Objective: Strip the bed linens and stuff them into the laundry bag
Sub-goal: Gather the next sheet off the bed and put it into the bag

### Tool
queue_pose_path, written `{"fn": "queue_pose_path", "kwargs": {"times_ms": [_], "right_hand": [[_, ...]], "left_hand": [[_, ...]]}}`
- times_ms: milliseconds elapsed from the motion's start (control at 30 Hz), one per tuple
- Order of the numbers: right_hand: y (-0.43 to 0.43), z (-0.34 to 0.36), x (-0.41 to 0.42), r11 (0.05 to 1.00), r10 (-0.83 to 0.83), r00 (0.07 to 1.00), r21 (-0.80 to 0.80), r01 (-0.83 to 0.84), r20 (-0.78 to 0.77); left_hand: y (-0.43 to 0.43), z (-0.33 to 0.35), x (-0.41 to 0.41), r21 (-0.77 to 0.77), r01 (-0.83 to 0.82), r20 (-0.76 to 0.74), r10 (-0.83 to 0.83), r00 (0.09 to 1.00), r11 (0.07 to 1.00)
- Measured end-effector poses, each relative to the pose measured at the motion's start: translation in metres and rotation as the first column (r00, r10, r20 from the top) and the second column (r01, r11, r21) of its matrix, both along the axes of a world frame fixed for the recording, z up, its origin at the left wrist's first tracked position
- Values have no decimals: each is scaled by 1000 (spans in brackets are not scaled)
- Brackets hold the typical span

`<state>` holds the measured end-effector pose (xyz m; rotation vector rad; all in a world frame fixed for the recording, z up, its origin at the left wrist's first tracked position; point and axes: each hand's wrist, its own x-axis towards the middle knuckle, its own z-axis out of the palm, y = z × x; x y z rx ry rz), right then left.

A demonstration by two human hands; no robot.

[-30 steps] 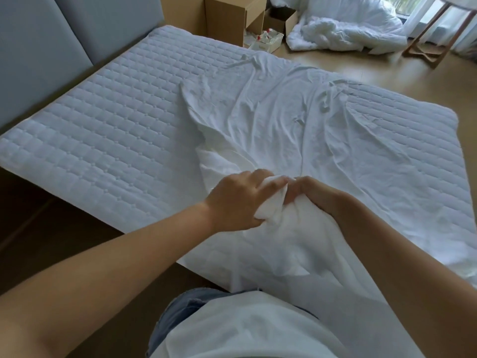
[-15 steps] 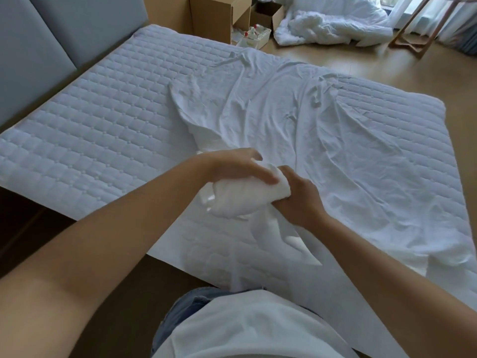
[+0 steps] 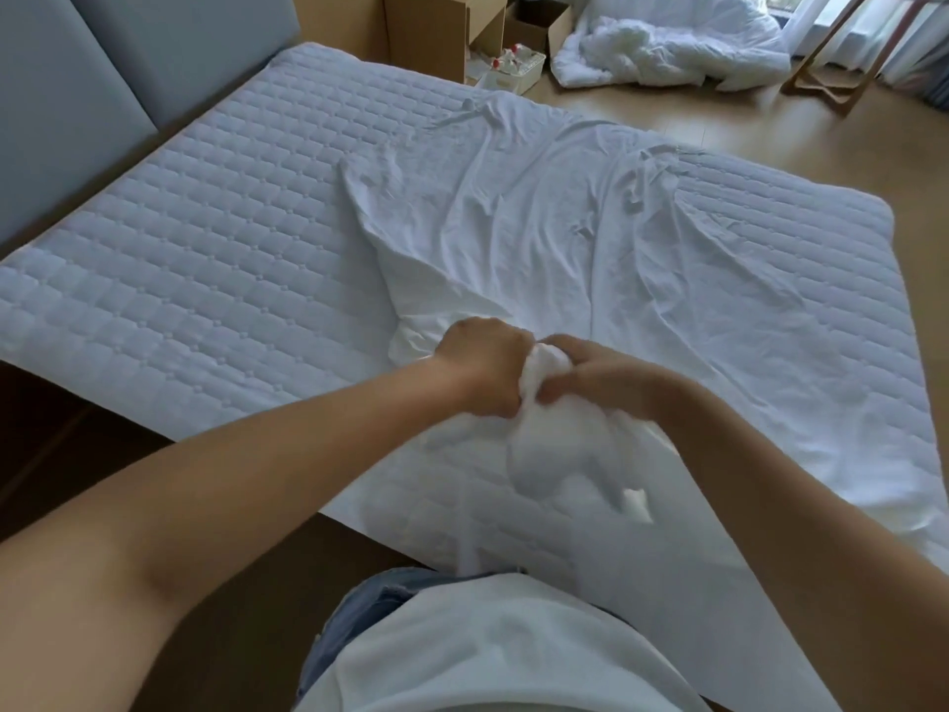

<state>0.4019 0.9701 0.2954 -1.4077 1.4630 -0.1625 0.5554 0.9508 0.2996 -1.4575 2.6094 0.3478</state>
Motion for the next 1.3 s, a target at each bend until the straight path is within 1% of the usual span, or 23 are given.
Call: {"fn": "queue_pose_path", "kwargs": {"times_ms": [67,133,167,233,267,333,400,467,500,567,600,633,667,733,800,867,933,1033,1100,1133,1167,1233,1300], "right_hand": [[18,-7,11,928,198,900,-221,-300,-389],[35,-23,18,774,152,735,-383,-505,-661],[39,-34,19,693,89,742,-493,-525,-665],[40,-46,22,548,7,865,-722,-422,-501],[37,-45,25,565,19,905,-743,-360,-424],[27,-34,27,727,58,924,-619,-299,-378],[14,-27,28,875,83,947,-432,-219,-311],[-3,-21,23,974,53,992,-213,-76,-111],[-10,-17,20,995,29,999,-91,-32,-30],[-19,-11,14,989,32,998,145,-40,62],[-21,-10,13,968,48,995,242,-69,91],[-21,-8,12,946,57,991,312,-91,118],[-22,-6,13,932,47,989,351,-94,141],[-18,-5,20,950,129,989,280,-142,66],[-8,-8,27,944,328,911,51,-326,-251],[14,-15,37,812,410,739,-155,-562,-534],[34,-33,42,636,355,624,-309,-707,-696],[30,-55,36,461,199,808,-674,-577,-555],[18,-49,38,579,260,832,-610,-541,-490],[14,-43,40,672,286,821,-507,-539,-494],[9,-44,41,760,307,811,-385,-523,-497],[-4,-40,39,915,285,894,-180,-362,-346],[-16,-36,29,980,194,973,-12,-197,-124]], "left_hand": [[-14,-2,11,179,-71,-61,83,995,981],[-24,1,21,475,-93,-152,185,971,875],[-27,5,26,614,-82,-153,221,963,785],[-31,11,36,778,-87,-91,249,964,623],[-32,12,41,816,-94,-77,268,960,570],[-32,16,47,830,-107,-84,313,946,547],[-26,17,45,659,-106,-27,164,986,745],[-2,14,36,235,-5,255,-57,965,972],[13,4,32,1,113,302,-108,947,994],[33,-23,33,-456,245,126,-211,969,856],[37,-32,36,-587,207,-34,-279,960,783],[34,-37,38,-626,140,-177,-315,933,767],[30,-35,40,-533,115,-266,-295,918,838],[21,-24,39,-190,76,-185,-112,976,979],[10,-25,42,146,-36,-81,48,996,989],[-4,-31,53,453,-151,-170,252,953,878],[-11,-34,64,718,-159,-235,451,861,678],[-12,-28,70,916,-72,-146,495,856,394],[-12,-22,73,942,-75,-118,529,840,328],[-11,-18,72,913,-110,-131,539,832,392],[-10,-13,70,837,-162,-143,494,857,523],[-2,-4,60,509,-196,-37,249,968,838],[18,-6,47,177,-20,141,-5,990,984]]}}
